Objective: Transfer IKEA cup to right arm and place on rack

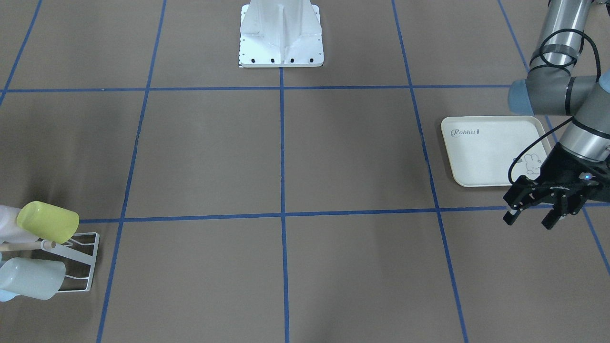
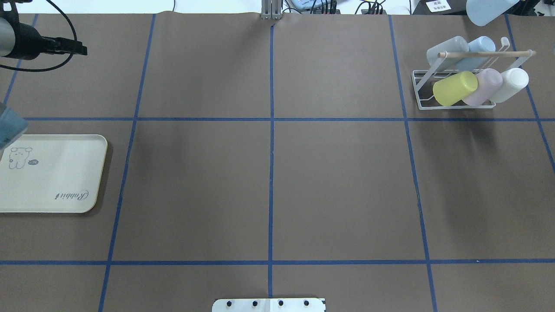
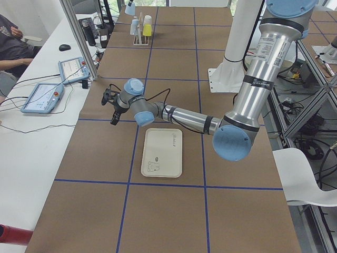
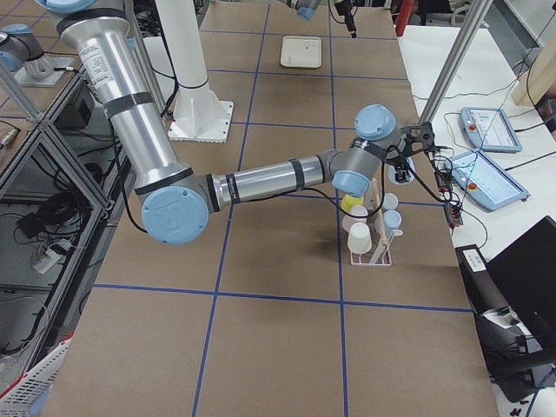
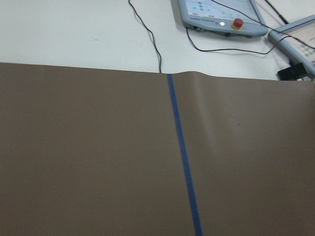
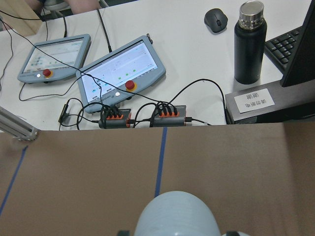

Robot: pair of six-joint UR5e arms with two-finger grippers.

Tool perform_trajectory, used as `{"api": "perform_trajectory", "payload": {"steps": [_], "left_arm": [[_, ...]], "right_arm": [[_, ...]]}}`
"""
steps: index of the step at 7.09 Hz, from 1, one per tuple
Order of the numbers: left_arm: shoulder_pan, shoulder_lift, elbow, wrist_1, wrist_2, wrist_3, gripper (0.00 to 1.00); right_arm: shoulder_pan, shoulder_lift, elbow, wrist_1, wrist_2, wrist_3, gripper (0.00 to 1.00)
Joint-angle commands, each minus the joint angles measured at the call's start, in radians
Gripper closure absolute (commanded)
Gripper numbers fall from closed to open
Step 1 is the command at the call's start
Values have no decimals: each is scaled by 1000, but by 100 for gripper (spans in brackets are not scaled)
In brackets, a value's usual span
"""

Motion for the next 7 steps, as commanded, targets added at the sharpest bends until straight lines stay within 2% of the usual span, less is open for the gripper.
{"api": "perform_trajectory", "payload": {"steps": [1, 2, 3, 7], "left_arm": [[-3, 5, -68, 177, 9, 35, 0], [-3, 6, -100, 255, -3, 39, 0], [-1, 5, -124, 329, -32, 39, 0], [5, 51, -166, 339, -36, 39, 0]], "right_arm": [[35, 76, -57, -287, 16, -311, 72], [41, 79, -103, -337, 27, -411, 72], [52, 79, -167, -337, 63, -452, 72], [52, 114, -275, -345, 80, -490, 72]]}}
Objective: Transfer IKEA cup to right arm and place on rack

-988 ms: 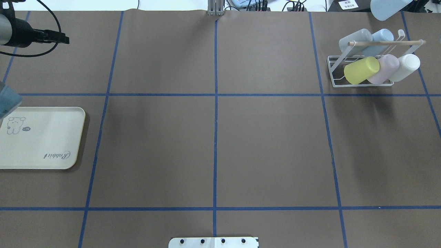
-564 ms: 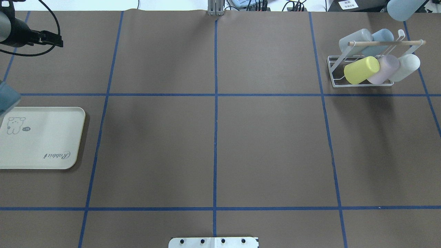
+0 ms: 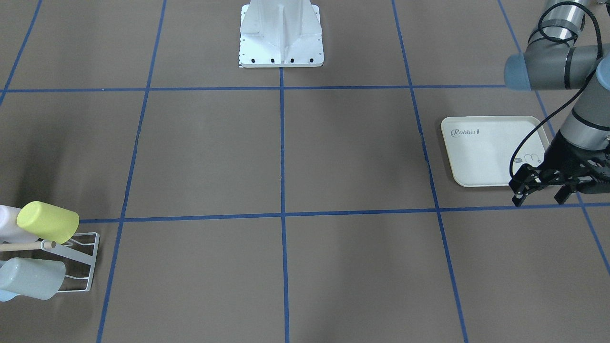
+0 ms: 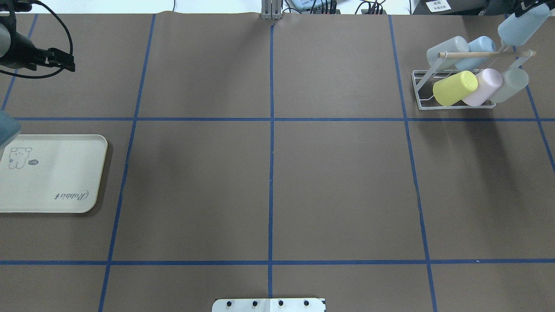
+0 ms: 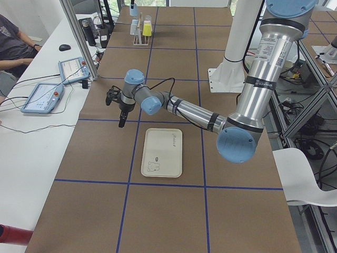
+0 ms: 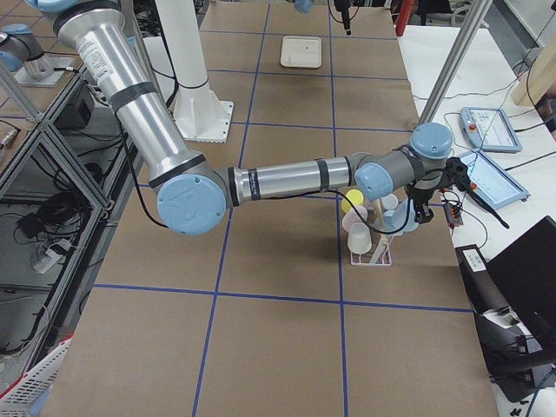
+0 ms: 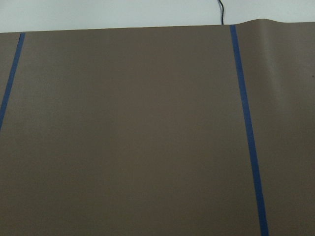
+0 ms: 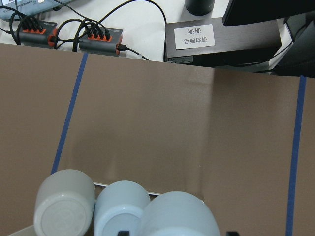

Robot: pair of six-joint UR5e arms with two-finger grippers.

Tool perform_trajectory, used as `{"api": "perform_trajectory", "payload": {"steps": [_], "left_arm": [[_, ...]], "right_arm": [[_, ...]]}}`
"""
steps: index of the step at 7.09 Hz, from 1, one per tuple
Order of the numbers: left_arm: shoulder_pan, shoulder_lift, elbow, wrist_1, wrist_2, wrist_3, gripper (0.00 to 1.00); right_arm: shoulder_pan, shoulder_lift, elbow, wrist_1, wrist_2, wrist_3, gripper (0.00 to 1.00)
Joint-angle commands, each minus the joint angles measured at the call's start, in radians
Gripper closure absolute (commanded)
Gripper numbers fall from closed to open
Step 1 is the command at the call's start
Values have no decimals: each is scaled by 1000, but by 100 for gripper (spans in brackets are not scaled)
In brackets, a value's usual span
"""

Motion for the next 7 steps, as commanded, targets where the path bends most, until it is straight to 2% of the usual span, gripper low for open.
{"api": "perform_trajectory", "payload": {"steps": [1, 7], "left_arm": [[4, 12, -18, 2, 5, -1, 0], [13, 10, -23, 2, 7, -9, 0]], "right_arm": [[0, 38, -71, 0, 0, -16, 72], [-11, 35, -97, 4, 0, -20, 70]]}}
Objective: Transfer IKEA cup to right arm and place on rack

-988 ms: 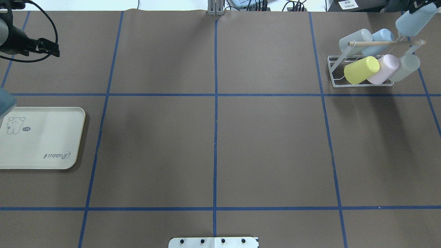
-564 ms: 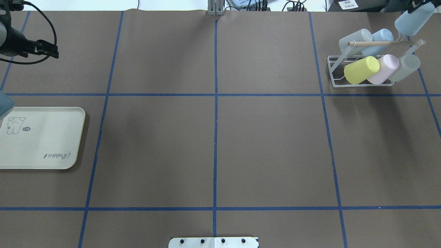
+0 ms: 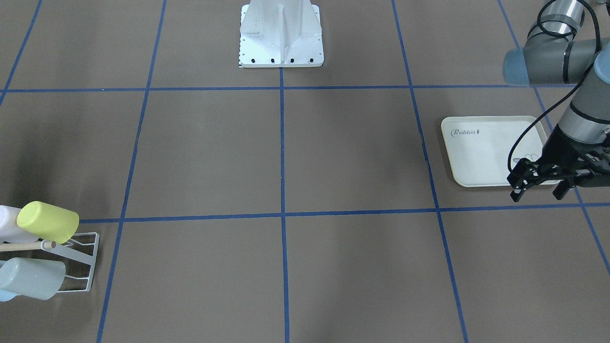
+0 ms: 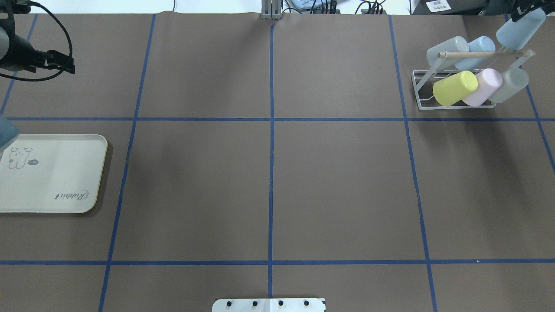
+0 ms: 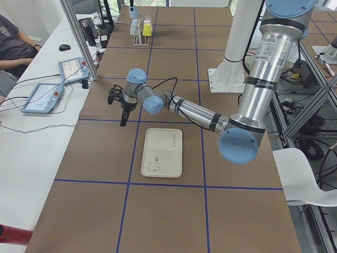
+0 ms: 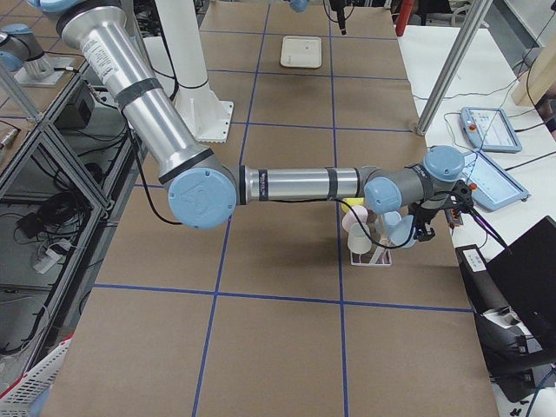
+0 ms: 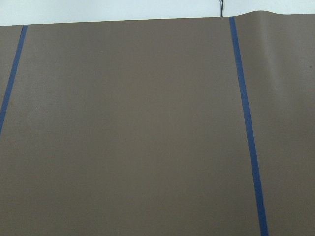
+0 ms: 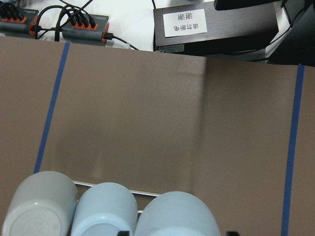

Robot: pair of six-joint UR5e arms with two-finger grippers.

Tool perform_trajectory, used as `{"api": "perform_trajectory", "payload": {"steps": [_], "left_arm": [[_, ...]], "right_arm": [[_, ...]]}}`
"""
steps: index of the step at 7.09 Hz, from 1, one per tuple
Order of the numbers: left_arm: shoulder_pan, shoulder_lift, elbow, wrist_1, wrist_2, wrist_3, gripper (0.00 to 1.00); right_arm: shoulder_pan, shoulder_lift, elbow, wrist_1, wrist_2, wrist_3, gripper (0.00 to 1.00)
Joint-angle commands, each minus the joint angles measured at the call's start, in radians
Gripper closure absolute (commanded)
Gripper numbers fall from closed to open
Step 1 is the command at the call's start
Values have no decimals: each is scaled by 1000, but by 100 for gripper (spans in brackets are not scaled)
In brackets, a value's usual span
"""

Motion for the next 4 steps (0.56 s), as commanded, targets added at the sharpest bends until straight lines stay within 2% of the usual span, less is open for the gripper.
{"api": "perform_trajectory", "payload": {"steps": [1, 3, 4], "left_arm": [[8, -2, 1, 0, 1, -6, 0], [8, -2, 1, 0, 1, -6, 0], [8, -4, 1, 0, 1, -6, 0]], "right_arm": [[-4, -4, 1, 2, 0, 0, 70], [-9, -9, -1, 4, 0, 0, 63], [-10, -9, -1, 4, -2, 0, 55]]}}
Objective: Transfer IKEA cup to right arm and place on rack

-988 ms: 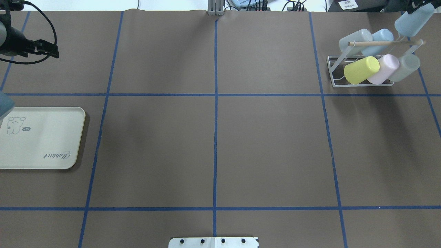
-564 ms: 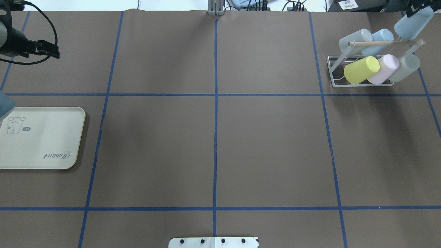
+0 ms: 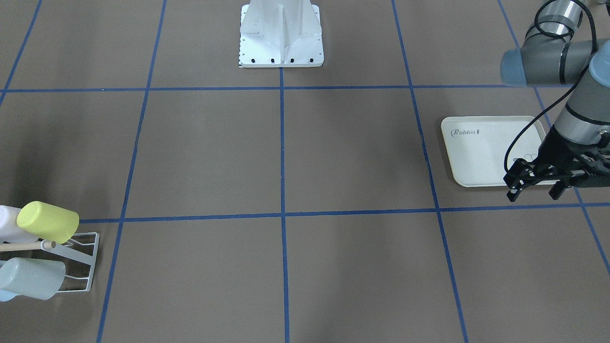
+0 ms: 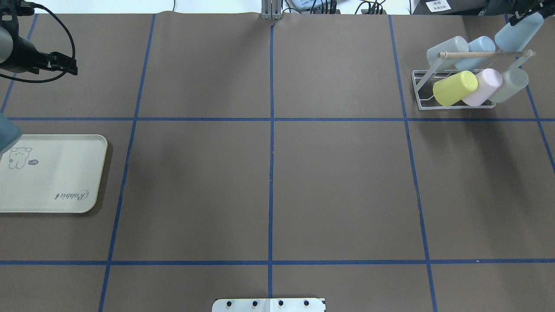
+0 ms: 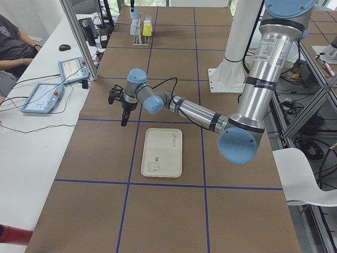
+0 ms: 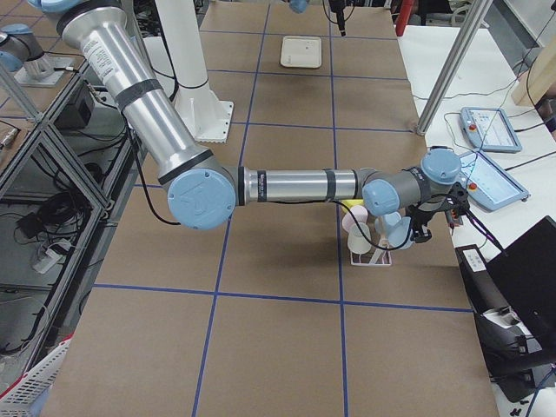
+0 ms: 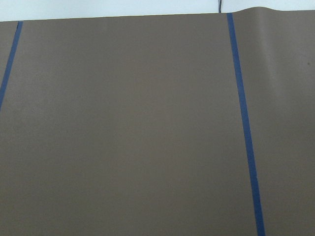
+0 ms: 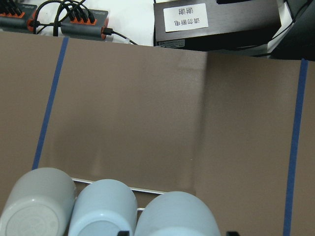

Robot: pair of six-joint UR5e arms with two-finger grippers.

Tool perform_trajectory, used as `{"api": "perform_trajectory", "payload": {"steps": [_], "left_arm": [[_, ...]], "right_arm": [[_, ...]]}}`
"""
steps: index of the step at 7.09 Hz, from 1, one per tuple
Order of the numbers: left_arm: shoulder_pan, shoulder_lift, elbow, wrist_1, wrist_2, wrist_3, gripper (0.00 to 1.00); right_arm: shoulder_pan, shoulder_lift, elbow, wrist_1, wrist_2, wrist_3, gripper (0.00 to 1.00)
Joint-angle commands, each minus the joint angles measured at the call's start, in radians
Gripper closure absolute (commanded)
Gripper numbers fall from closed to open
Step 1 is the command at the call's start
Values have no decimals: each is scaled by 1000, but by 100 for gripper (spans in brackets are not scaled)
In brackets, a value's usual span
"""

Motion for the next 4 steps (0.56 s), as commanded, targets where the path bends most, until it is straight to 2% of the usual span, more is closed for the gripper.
{"api": "perform_trajectory", "payload": {"steps": [1, 3, 4], "left_arm": [[0, -1, 2, 0, 0, 0, 0], [0, -1, 2, 0, 0, 0, 0], [0, -1, 0, 0, 0, 1, 0]], "right_arm": [[-8, -3, 0, 1, -4, -2, 38], [-21, -3, 0, 2, -9, -2, 6], [-25, -3, 0, 4, -9, -2, 2]]}}
